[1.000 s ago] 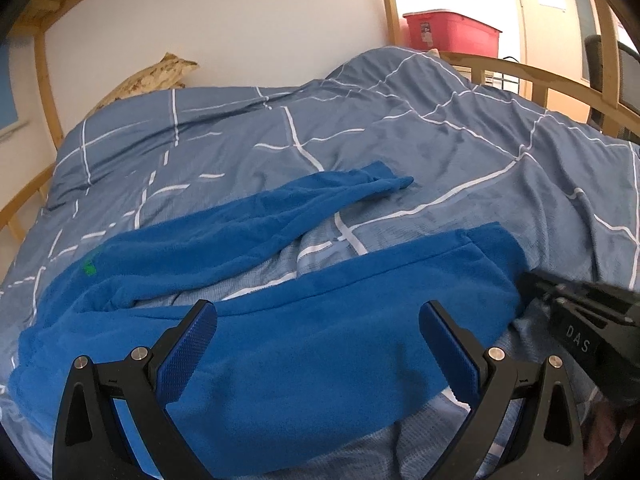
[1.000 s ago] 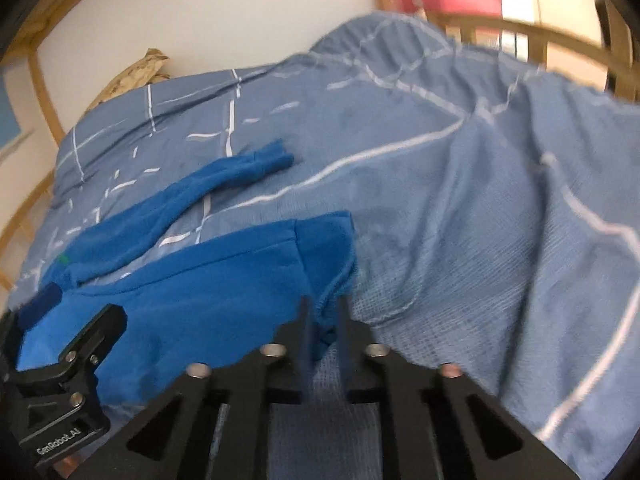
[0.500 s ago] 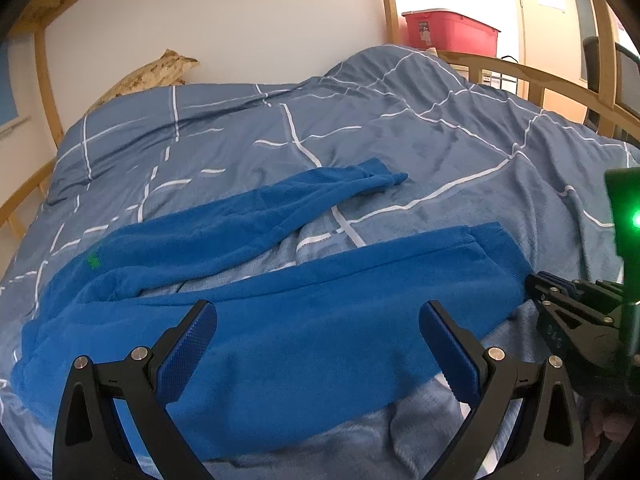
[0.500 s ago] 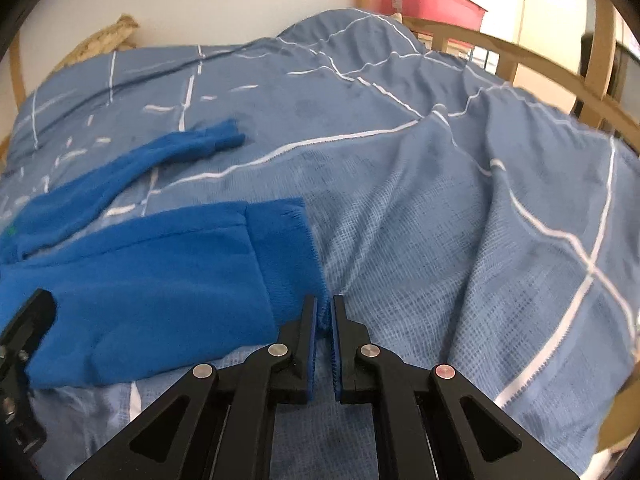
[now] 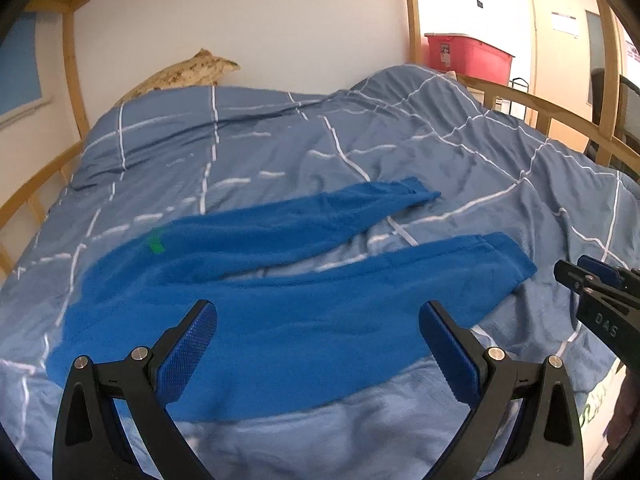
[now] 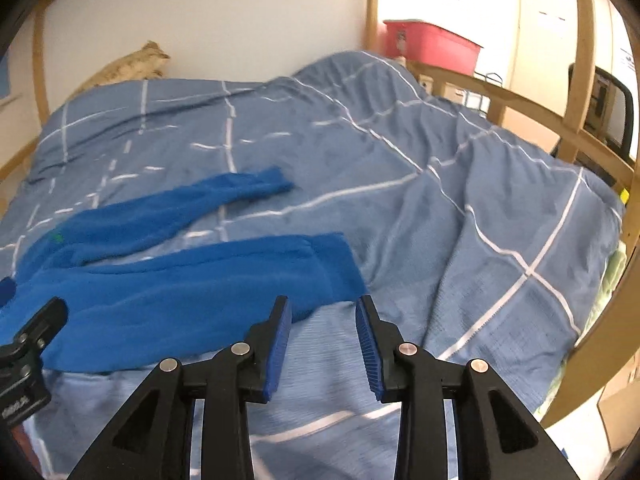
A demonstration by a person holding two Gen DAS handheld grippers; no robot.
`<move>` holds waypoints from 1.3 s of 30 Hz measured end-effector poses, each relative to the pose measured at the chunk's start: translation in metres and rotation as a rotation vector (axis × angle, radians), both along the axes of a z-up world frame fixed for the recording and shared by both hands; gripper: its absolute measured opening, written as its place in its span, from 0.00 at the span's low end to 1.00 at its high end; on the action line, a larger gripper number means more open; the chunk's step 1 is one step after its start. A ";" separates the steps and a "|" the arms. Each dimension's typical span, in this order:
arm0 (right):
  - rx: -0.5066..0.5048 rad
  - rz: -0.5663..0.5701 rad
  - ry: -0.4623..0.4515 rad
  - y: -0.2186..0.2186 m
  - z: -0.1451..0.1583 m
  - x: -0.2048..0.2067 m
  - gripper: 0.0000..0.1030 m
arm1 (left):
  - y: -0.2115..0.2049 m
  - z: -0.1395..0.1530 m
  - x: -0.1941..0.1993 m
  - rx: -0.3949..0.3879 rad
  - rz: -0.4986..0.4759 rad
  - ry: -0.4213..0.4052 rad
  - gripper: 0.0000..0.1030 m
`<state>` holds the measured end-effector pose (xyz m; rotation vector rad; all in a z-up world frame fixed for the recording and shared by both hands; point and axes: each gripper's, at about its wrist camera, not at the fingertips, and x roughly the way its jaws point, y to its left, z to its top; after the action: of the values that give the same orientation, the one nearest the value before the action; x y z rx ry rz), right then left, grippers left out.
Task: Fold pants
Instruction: 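Close the right gripper on the pants leg hem and lift it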
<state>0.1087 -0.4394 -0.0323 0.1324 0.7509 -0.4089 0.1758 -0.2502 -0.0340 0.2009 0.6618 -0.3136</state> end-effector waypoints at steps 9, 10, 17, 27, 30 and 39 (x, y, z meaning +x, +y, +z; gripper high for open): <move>0.070 0.082 0.000 0.009 0.024 0.066 0.33 | -0.012 0.031 0.075 0.004 -0.105 0.001 1.00; 0.069 0.089 0.006 0.008 0.025 0.077 0.33 | -0.016 0.033 0.086 0.007 -0.116 0.003 1.00; 0.062 0.125 0.087 -0.021 0.019 0.171 0.33 | -0.062 0.022 0.170 0.045 -0.177 0.059 0.99; 0.176 0.118 0.186 -0.078 -0.032 0.268 0.33 | -0.118 -0.024 0.250 0.146 -0.249 0.122 0.98; 0.180 0.120 0.207 -0.084 -0.044 0.289 0.33 | -0.127 -0.034 0.266 0.152 -0.258 0.157 0.98; 0.197 0.116 0.263 -0.100 -0.072 0.327 0.33 | -0.143 -0.045 0.295 0.179 -0.265 0.179 0.98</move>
<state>0.4357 -0.5393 -0.1043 0.2215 1.0532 -0.2431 0.4710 -0.3933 -0.0795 0.4375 0.8429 -0.5314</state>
